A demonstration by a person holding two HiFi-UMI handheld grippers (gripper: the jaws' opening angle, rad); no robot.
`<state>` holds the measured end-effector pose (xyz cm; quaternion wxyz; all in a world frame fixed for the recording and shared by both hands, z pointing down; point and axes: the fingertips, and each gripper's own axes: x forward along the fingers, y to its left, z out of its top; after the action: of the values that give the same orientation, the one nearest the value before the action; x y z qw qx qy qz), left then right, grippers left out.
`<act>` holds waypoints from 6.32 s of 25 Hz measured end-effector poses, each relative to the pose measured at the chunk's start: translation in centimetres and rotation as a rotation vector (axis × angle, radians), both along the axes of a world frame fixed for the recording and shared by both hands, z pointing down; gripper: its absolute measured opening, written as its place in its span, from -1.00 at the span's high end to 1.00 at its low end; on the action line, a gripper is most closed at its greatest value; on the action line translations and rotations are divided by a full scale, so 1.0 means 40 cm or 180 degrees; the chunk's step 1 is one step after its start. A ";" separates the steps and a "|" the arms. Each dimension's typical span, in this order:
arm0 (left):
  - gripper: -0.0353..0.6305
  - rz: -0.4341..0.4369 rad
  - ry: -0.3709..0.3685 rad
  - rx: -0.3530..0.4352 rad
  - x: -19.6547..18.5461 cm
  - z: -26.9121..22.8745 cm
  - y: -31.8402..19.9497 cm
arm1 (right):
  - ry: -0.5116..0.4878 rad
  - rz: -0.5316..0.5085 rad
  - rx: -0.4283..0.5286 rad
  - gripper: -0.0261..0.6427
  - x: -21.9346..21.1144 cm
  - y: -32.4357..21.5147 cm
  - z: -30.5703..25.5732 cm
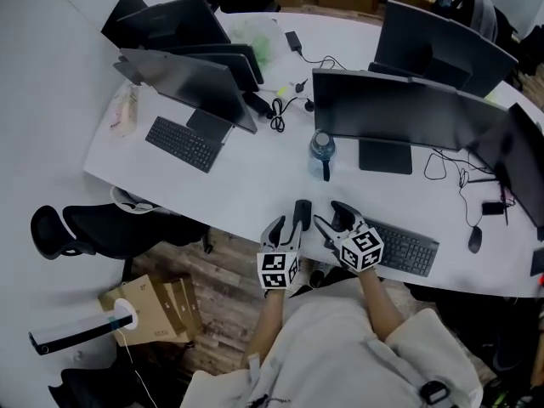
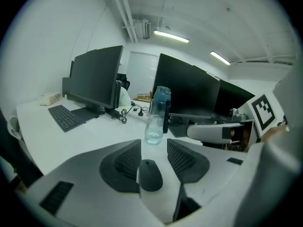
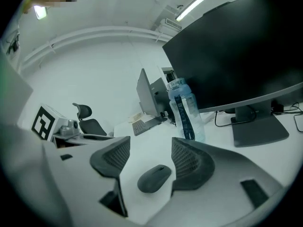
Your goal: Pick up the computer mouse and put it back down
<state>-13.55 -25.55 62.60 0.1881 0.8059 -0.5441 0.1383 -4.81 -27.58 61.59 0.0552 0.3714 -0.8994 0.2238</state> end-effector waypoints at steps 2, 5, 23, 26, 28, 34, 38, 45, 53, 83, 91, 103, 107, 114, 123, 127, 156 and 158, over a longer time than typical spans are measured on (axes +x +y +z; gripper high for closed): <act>0.36 0.0038 -0.0024 -0.0067 0.013 0.021 -0.013 | 0.0090 -0.0034 0.0015 0.09 0.004 -0.008 0.008; 0.36 0.0066 -0.0026 -0.0172 0.028 0.048 -0.027 | 0.0165 -0.0104 -0.0044 0.09 0.014 -0.011 0.024; 0.35 -0.0184 -0.0263 -0.0677 0.048 0.217 -0.079 | 0.0390 -0.0368 -0.0182 0.09 -0.003 -0.024 0.082; 0.33 -0.0209 -0.0321 -0.0741 0.047 0.241 -0.088 | 0.0427 -0.0373 -0.0144 0.09 0.004 -0.033 0.074; 0.29 -0.0180 -0.0327 -0.0810 0.052 0.256 -0.088 | 0.0442 -0.0374 -0.0151 0.09 0.008 -0.037 0.072; 0.20 -0.0241 -0.0298 -0.1009 0.058 0.297 -0.091 | 0.0530 -0.0357 -0.0169 0.09 0.032 -0.030 0.067; 0.12 -0.0276 -0.0322 -0.1025 0.061 0.316 -0.107 | 0.0623 -0.0396 -0.0171 0.09 0.044 -0.018 0.074; 0.03 -0.0272 -0.0421 -0.1187 0.068 0.371 -0.112 | 0.0690 -0.0332 -0.0193 0.09 0.083 -0.009 0.077; 0.01 -0.0148 -0.0636 -0.1237 0.070 0.403 -0.124 | 0.0776 -0.0341 -0.0155 0.11 0.083 -0.009 0.082; 0.02 0.0888 -0.0807 -0.1119 0.090 0.405 -0.107 | 0.0761 -0.0092 -0.0042 0.23 0.108 -0.006 0.048; 0.02 0.0788 -0.0721 -0.1073 0.084 0.363 -0.094 | 0.0770 -0.0057 -0.0061 0.23 0.123 0.008 0.052; 0.02 0.0740 -0.0447 -0.0687 0.055 0.248 -0.080 | 0.0778 -0.0139 -0.0038 0.22 0.098 0.032 0.052; 0.02 0.0719 -0.0419 -0.0549 0.046 0.201 -0.078 | 0.0778 -0.0183 -0.0028 0.22 0.078 0.046 0.051; 0.02 0.0678 -0.0385 -0.0311 0.037 0.125 -0.076 | 0.0843 -0.0364 0.0016 0.20 0.033 0.088 0.058; 0.02 0.0632 -0.0347 -0.0062 0.016 0.041 -0.052 | 0.0870 -0.0331 0.0028 0.20 0.025 0.108 0.057; 0.02 0.0626 -0.0312 0.0019 0.011 0.015 -0.040 | 0.0889 -0.0324 0.0037 0.20 0.019 0.115 0.055; 0.02 0.0399 -0.0214 0.0515 -0.040 -0.117 -0.002 | 0.0971 -0.0419 0.0249 0.45 -0.034 0.100 0.038; 0.02 0.0370 -0.0212 0.0509 -0.045 -0.114 0.004 | 0.0983 -0.0392 0.0270 0.52 -0.039 0.095 0.039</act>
<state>-15.33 -25.38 58.03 0.0967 0.8435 -0.5116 0.1319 -6.37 -23.78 63.14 0.1906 0.3475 -0.9099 0.1220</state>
